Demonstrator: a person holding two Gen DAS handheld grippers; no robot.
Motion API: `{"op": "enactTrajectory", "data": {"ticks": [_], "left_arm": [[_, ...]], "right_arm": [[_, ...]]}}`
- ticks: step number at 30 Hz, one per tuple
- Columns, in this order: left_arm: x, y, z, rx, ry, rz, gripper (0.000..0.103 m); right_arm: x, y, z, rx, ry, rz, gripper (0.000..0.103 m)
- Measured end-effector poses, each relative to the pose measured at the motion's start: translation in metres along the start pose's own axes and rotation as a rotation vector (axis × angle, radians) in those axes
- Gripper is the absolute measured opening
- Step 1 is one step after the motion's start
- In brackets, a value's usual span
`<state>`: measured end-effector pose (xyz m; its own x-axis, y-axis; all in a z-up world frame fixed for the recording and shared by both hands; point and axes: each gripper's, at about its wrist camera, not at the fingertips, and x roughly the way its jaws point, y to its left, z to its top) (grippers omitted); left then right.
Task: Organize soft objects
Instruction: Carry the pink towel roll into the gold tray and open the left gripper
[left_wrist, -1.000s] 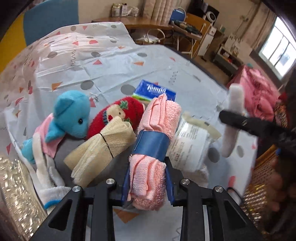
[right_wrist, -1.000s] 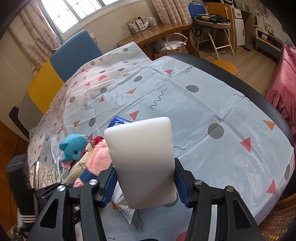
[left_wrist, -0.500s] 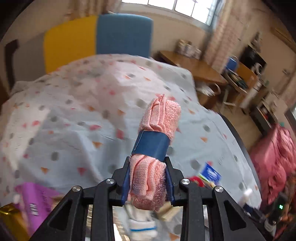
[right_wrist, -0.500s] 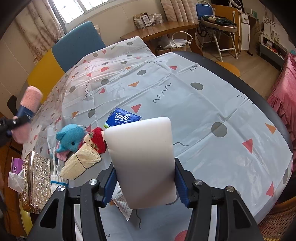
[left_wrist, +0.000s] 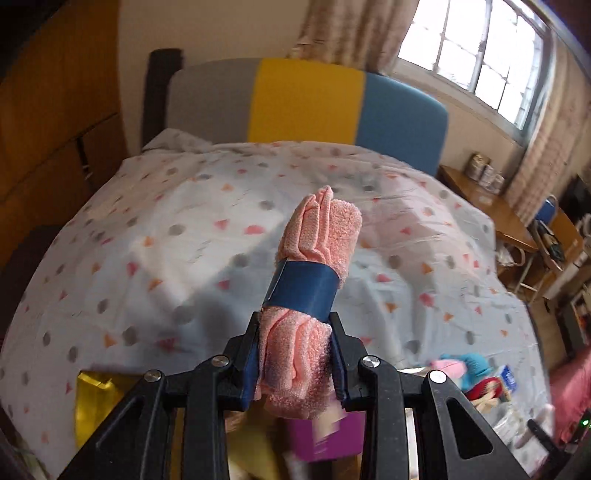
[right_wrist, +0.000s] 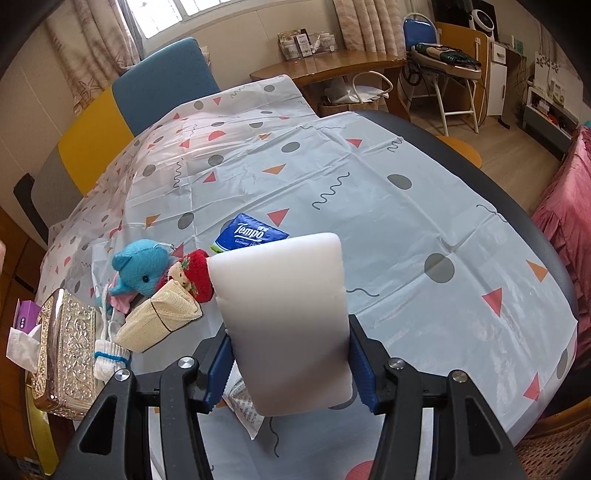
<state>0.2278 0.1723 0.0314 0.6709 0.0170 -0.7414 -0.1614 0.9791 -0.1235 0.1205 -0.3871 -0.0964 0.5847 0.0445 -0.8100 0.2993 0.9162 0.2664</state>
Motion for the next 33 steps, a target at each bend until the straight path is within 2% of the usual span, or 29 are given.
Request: {"op": "enactTrajectory", "data": {"ticks": [5, 9, 13, 18, 22, 24, 26, 28, 33], "left_arm": [[-0.01, 0.076, -0.059, -0.137, 0.024, 0.017, 0.033], [-0.007, 0.107, -0.108, -0.207, 0.072, 0.022, 0.033], [0.005, 0.12, -0.152, -0.255, 0.15, 0.023, 0.033], [0.034, 0.119, -0.166, -0.283, 0.227, 0.034, 0.034], [0.05, 0.11, -0.163, -0.274, 0.241, 0.038, 0.039], [0.047, 0.104, -0.163, -0.25, 0.221, 0.04, 0.048], [0.036, 0.097, -0.166, -0.203, 0.18, 0.091, 0.064], [0.023, 0.093, -0.169, -0.18, 0.137, 0.108, 0.068], [-0.006, 0.091, -0.177, -0.143, 0.072, 0.128, 0.068]], "right_arm": [[0.002, 0.0, -0.001, -0.01, 0.006, -0.03, 0.056], [0.004, 0.001, -0.002, -0.017, 0.011, -0.05, 0.056], [0.008, 0.003, -0.003, -0.029, 0.024, -0.076, 0.056], [0.013, 0.006, -0.005, -0.048, 0.04, -0.1, 0.056], [0.014, 0.006, -0.006, -0.052, 0.042, -0.115, 0.056], [0.015, 0.006, -0.006, -0.055, 0.046, -0.126, 0.056], [0.017, 0.006, -0.006, -0.057, 0.053, -0.135, 0.056], [0.019, 0.007, -0.006, -0.061, 0.056, -0.139, 0.056], [0.019, 0.009, -0.006, -0.07, 0.055, -0.146, 0.056]]}}
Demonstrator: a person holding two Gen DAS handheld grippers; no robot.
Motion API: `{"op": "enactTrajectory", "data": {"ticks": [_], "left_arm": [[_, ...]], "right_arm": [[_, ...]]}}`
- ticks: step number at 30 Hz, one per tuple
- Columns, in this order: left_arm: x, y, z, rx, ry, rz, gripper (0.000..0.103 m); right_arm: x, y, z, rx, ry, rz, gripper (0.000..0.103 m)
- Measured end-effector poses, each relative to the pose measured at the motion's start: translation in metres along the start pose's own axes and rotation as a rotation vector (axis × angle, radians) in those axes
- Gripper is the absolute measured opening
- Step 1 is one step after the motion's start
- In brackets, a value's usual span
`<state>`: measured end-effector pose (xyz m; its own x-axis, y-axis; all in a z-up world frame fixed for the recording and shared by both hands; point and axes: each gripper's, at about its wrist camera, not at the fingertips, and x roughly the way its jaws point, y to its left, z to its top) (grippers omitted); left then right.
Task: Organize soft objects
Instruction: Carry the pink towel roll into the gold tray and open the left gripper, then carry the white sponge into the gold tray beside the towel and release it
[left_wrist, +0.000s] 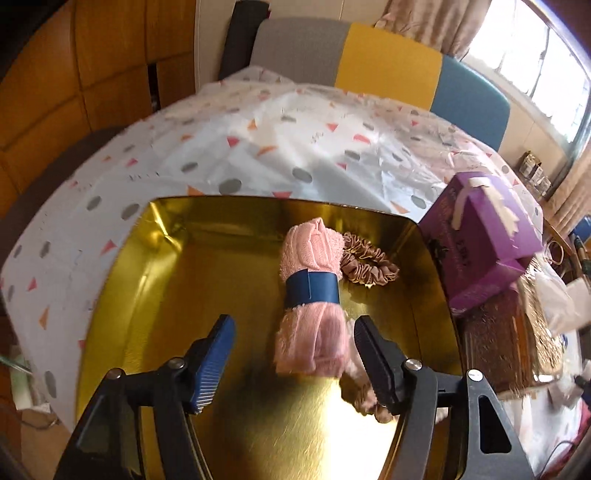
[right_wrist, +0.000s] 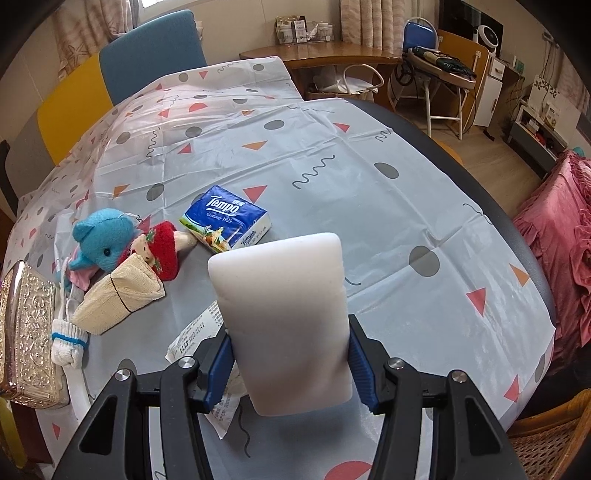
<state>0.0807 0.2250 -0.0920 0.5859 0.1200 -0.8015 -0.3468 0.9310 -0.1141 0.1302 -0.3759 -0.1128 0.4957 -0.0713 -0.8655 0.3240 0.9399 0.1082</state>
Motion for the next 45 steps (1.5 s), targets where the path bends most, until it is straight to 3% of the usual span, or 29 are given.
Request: {"op": "enactTrajectory", "data": {"ticks": [9, 13, 21, 27, 32, 38, 45], "left_arm": [[-0.042, -0.005, -0.015, 0.091, -0.098, 0.007, 0.07], [-0.051, -0.007, -0.019, 0.109, -0.114, -0.002, 0.073], [-0.065, -0.005, -0.029, 0.117, -0.129, -0.002, 0.073], [-0.069, 0.001, -0.034, 0.118, -0.142, 0.003, 0.073], [-0.069, 0.007, -0.037, 0.106, -0.138, 0.002, 0.073], [-0.069, 0.025, -0.04, 0.063, -0.139, 0.022, 0.073], [-0.067, 0.054, -0.041, -0.011, -0.133, 0.054, 0.073]], "right_arm": [[-0.003, 0.015, 0.007, -0.042, -0.012, 0.013, 0.056], [-0.012, 0.038, 0.024, -0.059, -0.033, 0.043, 0.056], [-0.043, 0.152, 0.063, -0.231, -0.086, 0.132, 0.056], [-0.092, 0.258, 0.066, -0.416, -0.158, 0.281, 0.056], [-0.128, 0.336, 0.044, -0.561, -0.174, 0.419, 0.056], [-0.16, 0.413, -0.015, -0.76, -0.136, 0.584, 0.056], [-0.145, 0.478, -0.087, -0.927, -0.005, 0.62, 0.056]]}}
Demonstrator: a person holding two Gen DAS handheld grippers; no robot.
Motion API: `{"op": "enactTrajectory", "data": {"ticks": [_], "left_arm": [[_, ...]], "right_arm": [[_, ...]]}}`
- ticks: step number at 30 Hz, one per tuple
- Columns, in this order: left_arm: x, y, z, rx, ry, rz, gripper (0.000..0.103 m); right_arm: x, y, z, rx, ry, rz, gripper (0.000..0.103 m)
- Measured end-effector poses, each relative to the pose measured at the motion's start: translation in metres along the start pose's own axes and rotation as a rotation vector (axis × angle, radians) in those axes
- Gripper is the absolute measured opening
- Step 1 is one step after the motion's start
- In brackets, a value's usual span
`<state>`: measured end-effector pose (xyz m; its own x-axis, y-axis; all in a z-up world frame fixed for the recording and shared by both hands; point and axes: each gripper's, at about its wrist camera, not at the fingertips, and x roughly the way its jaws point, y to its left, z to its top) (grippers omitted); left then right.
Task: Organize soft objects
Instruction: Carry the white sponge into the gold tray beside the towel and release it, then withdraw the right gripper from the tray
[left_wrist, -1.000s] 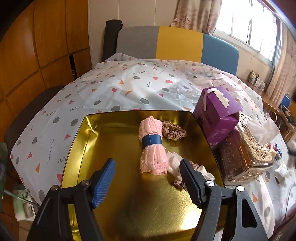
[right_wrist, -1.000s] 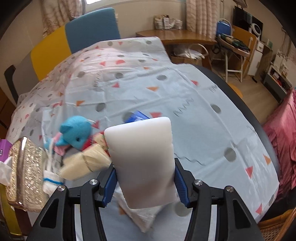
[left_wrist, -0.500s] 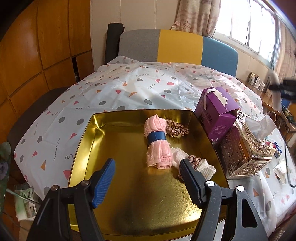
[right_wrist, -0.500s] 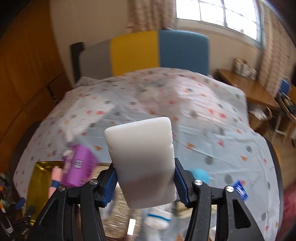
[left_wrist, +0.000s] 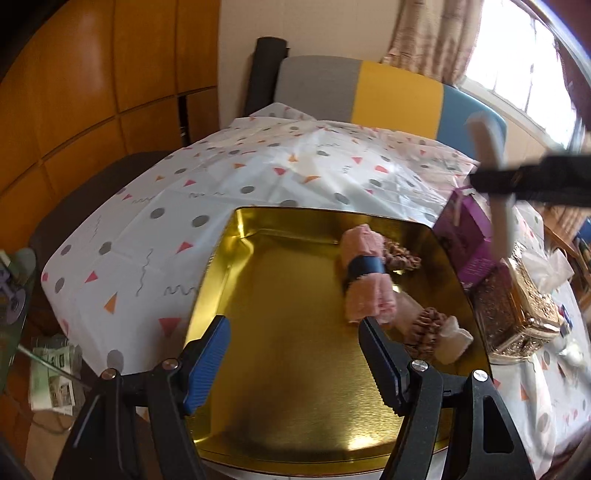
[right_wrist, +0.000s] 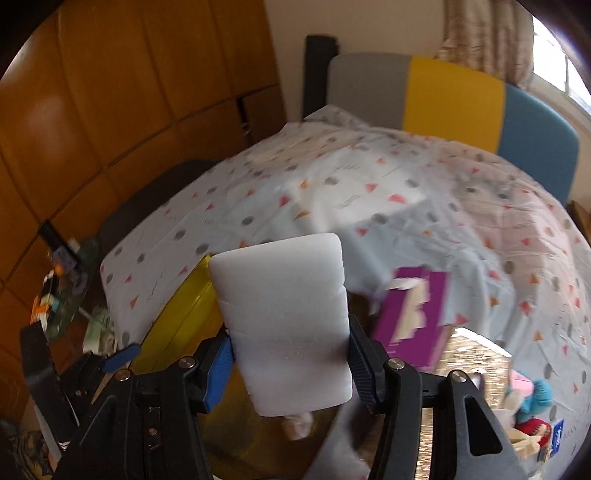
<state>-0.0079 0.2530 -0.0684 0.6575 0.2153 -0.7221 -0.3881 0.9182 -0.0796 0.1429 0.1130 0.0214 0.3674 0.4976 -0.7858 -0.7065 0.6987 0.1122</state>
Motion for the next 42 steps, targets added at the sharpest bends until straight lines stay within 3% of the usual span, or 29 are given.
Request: {"op": "enactTrajectory", "data": {"ticks": [7, 13, 32, 42], "left_arm": [[-0.001, 0.006, -0.003, -0.02, 0.003, -0.005, 0.073], [-0.007, 0.006, -0.001, -0.016, -0.026, 0.0, 0.077], [-0.017, -0.015, -0.007, 0.036, -0.028, -0.013, 0.077], [-0.025, -0.031, -0.009, 0.084, -0.042, -0.027, 0.077]], "right_arm": [[0.084, 0.009, -0.018, 0.022, 0.166, -0.047, 0.058], [0.109, 0.002, -0.036, 0.031, 0.222, -0.085, 0.067], [0.037, 0.008, -0.068, 0.034, -0.012, -0.12, 0.07], [0.002, 0.004, -0.094, 0.029, -0.117, -0.189, 0.07]]}}
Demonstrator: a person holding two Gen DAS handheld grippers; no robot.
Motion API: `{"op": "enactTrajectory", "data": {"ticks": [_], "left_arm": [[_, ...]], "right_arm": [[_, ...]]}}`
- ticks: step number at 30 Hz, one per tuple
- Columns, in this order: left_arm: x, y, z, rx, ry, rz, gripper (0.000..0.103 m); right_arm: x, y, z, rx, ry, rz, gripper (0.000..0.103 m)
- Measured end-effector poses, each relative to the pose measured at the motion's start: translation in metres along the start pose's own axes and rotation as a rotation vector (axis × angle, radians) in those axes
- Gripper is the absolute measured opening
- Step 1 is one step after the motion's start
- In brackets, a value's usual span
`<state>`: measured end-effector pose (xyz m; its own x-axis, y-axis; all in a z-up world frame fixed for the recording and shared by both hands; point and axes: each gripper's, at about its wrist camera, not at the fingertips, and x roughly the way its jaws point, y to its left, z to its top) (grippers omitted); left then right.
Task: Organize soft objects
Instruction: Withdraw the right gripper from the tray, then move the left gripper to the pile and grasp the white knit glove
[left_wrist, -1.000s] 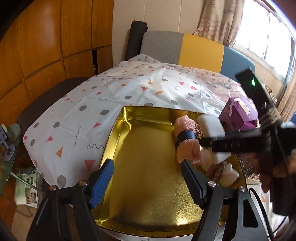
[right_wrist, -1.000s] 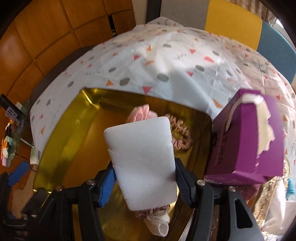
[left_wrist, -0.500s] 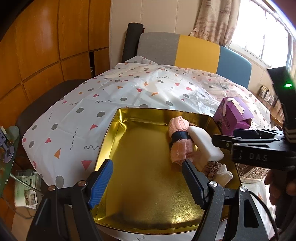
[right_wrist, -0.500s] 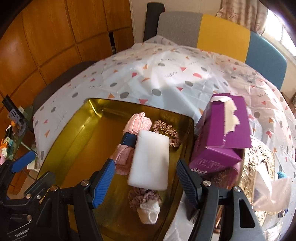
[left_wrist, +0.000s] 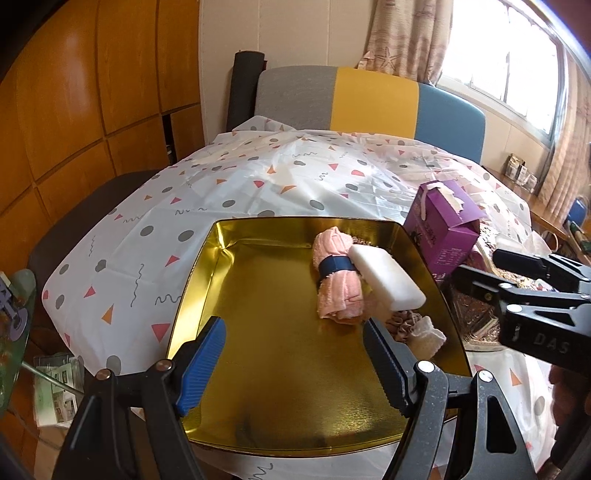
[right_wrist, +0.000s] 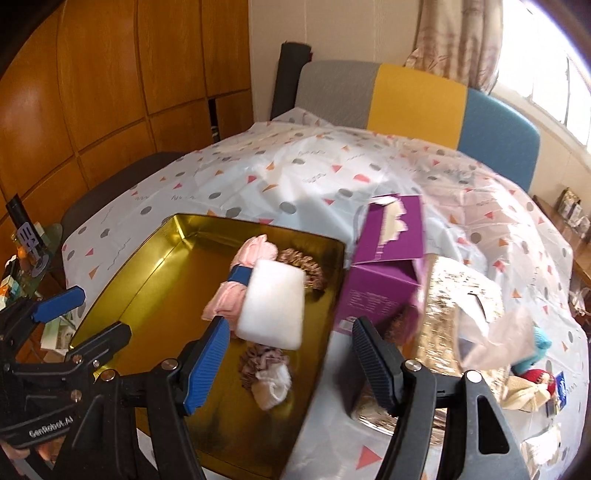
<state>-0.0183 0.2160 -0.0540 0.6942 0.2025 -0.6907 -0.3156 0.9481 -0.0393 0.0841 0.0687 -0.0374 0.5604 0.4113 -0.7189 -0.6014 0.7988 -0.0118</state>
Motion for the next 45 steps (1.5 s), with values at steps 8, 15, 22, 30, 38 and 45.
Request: {"op": "enactTrajectory", "data": {"ticks": [8, 15, 22, 30, 38, 45], "left_arm": [[-0.003, -0.016, 0.0, 0.042, -0.002, -0.017, 0.077], [-0.007, -0.036, -0.001, 0.101, -0.007, -0.047, 0.077], [-0.01, -0.055, -0.002, 0.148, -0.006, -0.086, 0.077], [-0.013, -0.073, -0.002, 0.199, -0.002, -0.125, 0.077], [-0.026, -0.116, 0.004, 0.333, -0.022, -0.244, 0.077], [-0.036, -0.185, 0.018, 0.488, -0.023, -0.405, 0.07]], "right_arm": [[-0.029, -0.036, -0.017, 0.07, -0.048, -0.043, 0.07], [-0.042, -0.082, -0.038, 0.145, -0.039, -0.111, 0.07], [-0.057, -0.15, -0.06, 0.239, -0.015, -0.224, 0.07], [-0.078, -0.243, -0.095, 0.42, 0.011, -0.397, 0.07], [-0.084, -0.308, -0.145, 0.623, 0.023, -0.458, 0.07], [-0.087, -0.327, -0.162, 0.764, 0.022, -0.414, 0.07]]}}
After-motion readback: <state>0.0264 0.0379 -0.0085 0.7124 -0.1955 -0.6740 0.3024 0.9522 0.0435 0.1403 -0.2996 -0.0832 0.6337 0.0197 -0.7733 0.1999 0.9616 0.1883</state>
